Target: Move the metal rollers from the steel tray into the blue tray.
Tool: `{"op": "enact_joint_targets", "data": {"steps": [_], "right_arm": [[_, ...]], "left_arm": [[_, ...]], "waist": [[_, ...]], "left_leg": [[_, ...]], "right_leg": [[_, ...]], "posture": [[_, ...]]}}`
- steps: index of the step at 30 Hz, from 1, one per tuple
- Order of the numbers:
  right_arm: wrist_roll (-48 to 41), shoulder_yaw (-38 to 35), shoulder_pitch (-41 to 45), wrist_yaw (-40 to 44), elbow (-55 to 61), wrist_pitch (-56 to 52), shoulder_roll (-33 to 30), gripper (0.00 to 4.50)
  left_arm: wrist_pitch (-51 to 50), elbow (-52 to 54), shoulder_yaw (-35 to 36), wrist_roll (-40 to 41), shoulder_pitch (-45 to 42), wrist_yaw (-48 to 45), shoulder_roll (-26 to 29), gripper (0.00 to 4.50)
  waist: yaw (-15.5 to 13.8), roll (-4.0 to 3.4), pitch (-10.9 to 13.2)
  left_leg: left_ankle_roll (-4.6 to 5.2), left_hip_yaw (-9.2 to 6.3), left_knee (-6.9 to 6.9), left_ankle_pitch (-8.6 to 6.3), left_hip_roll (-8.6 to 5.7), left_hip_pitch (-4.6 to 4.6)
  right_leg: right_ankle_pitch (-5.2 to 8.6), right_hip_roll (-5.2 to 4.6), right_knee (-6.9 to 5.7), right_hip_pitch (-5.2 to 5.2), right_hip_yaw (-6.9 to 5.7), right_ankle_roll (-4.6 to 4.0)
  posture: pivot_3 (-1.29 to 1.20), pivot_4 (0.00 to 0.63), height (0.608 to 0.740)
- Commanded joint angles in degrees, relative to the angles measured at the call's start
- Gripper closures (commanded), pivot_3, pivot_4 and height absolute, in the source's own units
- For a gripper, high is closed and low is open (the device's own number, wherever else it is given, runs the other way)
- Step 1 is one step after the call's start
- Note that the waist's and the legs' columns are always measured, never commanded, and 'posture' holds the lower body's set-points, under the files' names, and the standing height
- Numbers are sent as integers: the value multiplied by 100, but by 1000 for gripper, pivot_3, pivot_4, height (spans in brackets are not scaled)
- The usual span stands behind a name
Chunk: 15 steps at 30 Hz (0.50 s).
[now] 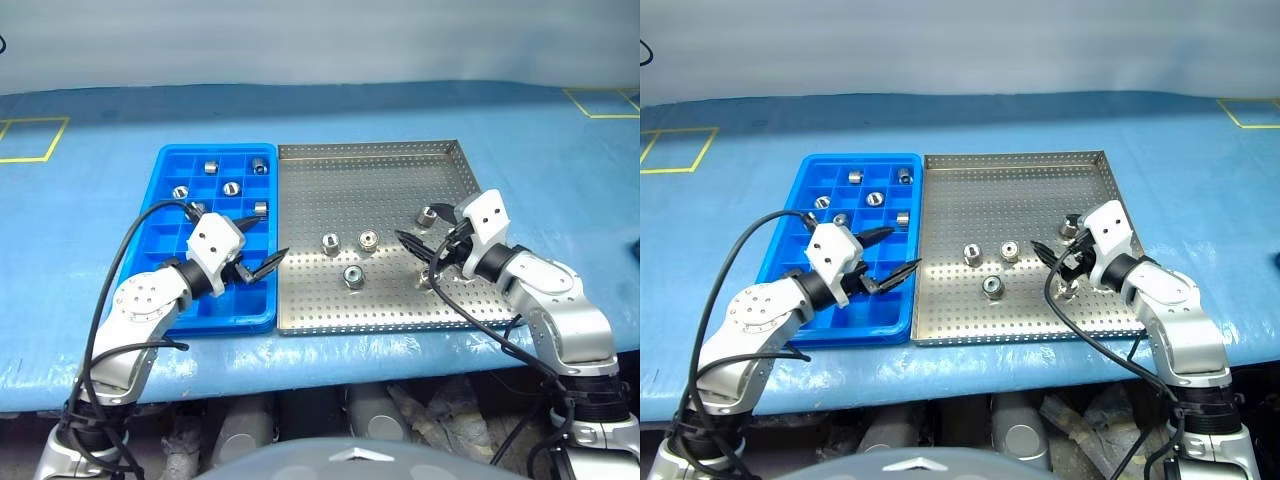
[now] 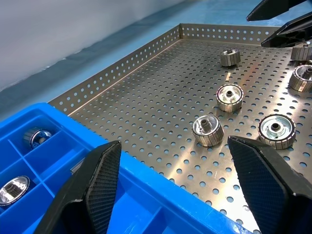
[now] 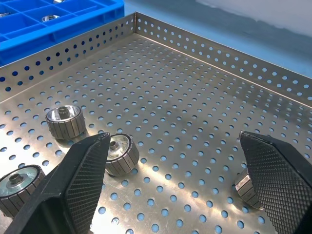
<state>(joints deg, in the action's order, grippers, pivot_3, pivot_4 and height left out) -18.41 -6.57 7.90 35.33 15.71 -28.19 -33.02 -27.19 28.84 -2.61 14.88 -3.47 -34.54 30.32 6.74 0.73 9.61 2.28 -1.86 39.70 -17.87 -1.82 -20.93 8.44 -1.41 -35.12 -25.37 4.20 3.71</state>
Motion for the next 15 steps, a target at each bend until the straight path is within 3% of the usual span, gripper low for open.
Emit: {"op": "enact_joint_targets", "data": {"steps": [1,15], "right_arm": [[-33,-33,129,24,56,46,-23,25],[-18,8,128,-5,-12,130,5,25]], "left_arm": [[13,263,72,82,-19,27,-6,688],[36,172,44,134,-36,58,-54,688]], "waist": [[-2,0,0],[-12,0,0]], "left_leg": [[0,0,0,0,0,0],[0,0,0,0,0,0]], "right_leg": [[0,0,0,0,0,0],[0,0,0,0,0,0]], "posture": [[-139,150,740],[-143,150,740]]}}
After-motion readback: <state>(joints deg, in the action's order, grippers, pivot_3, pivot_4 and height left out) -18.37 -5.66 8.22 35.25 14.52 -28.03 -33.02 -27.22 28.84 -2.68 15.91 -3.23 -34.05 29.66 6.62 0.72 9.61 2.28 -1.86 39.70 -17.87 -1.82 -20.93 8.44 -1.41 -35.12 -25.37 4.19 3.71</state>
